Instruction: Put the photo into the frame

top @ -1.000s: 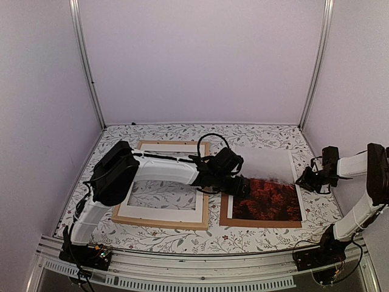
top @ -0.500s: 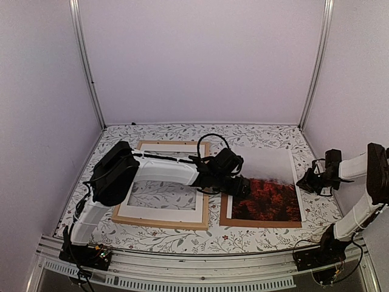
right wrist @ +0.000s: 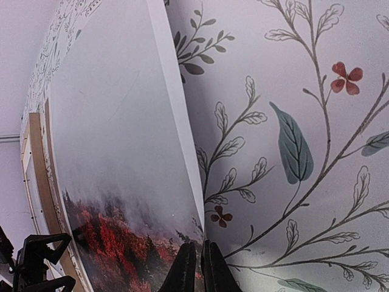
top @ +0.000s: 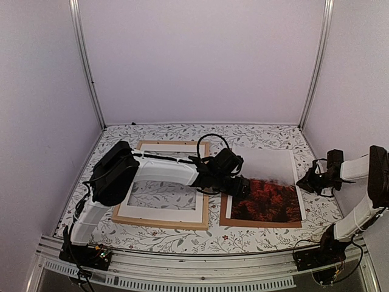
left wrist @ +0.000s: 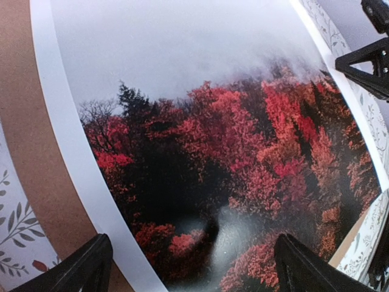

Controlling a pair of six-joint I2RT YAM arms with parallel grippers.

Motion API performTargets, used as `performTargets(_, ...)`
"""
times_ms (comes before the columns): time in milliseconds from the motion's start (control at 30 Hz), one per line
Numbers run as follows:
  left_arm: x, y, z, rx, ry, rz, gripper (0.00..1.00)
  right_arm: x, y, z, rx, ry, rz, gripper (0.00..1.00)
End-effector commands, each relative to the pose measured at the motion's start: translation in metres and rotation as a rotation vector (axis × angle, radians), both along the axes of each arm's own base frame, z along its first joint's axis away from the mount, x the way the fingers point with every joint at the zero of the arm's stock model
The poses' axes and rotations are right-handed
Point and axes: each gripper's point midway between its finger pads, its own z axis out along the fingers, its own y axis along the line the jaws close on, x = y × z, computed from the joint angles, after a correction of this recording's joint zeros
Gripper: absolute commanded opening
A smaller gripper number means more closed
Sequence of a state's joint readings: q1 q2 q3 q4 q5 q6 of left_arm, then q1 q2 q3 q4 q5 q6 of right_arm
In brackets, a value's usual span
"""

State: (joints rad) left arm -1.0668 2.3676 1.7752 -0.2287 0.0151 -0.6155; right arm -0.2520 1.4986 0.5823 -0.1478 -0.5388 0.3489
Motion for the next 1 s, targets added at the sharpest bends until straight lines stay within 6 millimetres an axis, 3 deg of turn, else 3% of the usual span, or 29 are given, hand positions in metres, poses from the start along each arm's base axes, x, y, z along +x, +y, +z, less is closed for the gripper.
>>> performTargets(0,-0.012,0.012,-0.015,0.054,0.040,-0.002,0.95,-0.003,-0.005,-0.001,-0.041,0.019,-0.003,0.11)
performTargets(267,-0.012,0.011,-0.013,0.051,0.039,-0.003,0.95,-0.004,-0.020,-0.006,-0.119,0.040,-0.042,0.15)
performTargets(967,-0.010,0.011,-0.012,0.052,0.032,-0.004,0.95,-0.005,0.001,-0.008,-0.003,0.031,0.014,0.10)
